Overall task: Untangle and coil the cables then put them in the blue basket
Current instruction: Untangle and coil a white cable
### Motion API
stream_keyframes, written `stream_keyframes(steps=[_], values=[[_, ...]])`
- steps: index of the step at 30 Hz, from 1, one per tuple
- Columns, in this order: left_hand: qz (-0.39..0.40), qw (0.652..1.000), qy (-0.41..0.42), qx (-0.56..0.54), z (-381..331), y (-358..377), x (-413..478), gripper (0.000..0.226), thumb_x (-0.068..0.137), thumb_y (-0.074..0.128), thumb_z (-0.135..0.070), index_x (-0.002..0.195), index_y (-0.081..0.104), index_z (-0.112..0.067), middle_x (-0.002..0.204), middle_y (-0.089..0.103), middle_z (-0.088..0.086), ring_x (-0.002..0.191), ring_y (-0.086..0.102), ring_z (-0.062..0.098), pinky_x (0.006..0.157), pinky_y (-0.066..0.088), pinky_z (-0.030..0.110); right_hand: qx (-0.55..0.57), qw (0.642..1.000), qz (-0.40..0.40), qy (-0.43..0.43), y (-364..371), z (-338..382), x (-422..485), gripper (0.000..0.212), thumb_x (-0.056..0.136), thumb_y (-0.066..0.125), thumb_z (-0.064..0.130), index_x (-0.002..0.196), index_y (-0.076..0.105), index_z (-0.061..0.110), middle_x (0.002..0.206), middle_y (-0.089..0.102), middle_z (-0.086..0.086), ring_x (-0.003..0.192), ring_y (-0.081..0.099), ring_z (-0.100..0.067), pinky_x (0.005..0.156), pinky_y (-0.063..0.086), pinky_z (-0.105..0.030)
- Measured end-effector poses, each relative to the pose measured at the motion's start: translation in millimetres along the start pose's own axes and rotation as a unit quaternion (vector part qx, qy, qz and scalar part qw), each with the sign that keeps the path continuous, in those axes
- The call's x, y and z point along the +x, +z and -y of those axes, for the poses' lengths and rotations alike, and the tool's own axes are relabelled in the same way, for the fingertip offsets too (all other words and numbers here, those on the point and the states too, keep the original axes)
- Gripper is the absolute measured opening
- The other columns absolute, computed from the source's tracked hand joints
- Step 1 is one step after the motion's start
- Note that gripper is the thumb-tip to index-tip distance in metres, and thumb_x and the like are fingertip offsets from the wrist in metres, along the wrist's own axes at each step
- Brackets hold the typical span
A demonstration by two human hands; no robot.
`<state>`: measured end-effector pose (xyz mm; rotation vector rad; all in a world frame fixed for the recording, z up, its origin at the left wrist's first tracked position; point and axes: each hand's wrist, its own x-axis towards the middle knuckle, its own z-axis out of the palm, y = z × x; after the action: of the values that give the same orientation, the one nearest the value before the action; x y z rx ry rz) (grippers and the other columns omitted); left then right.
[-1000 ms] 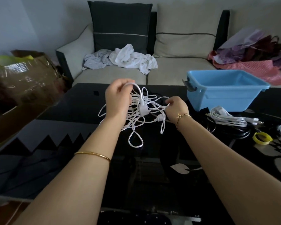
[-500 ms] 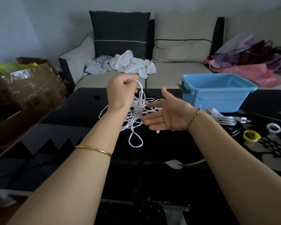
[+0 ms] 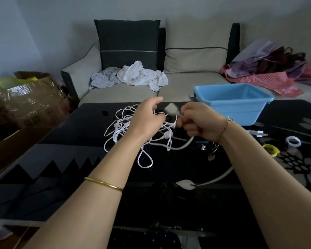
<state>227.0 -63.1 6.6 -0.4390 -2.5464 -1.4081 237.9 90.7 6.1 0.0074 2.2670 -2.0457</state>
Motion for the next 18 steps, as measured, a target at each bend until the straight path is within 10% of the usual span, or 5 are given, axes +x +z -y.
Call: stream_keyframes(steps=[4,11,18], values=[[0.111,0.993,0.048,0.006,-9,6,-1,0.055,0.085,0.052,0.001,0.136,0.050,-0.020,0.124,0.061,0.005,0.087,0.061,0.006,0.079,0.045,0.017,-0.144,0.984,0.099,-0.036,-6,10,-10,0.027,0.080,0.031,-0.014,0.074,0.034,0.012,0.059,0.054,-0.016,0.031,0.020,-0.007,0.033,0.018,-0.012],[0.169,0.980,-0.010,-0.101,-8,12,5,0.024,0.097,0.050,-0.020,0.086,0.066,-0.005,0.056,0.058,-0.003,0.058,0.053,0.012,0.071,0.045,0.032,-0.170,0.969,-0.034,-0.175,-19,8,0,0.027,0.078,0.047,-0.014,0.077,0.045,0.013,0.065,0.060,-0.014,0.042,0.040,-0.018,0.040,0.032,-0.022],[0.343,0.889,-0.082,-0.294,-8,-4,-1,0.029,0.097,0.046,-0.009,0.123,0.058,-0.010,0.063,0.065,0.005,0.065,0.063,0.015,0.075,0.053,0.031,0.039,0.970,-0.165,-0.174,-22,-3,12,0.004,0.085,0.063,0.004,0.085,0.065,0.007,0.064,0.065,-0.001,0.054,0.060,-0.011,0.055,0.053,-0.021]])
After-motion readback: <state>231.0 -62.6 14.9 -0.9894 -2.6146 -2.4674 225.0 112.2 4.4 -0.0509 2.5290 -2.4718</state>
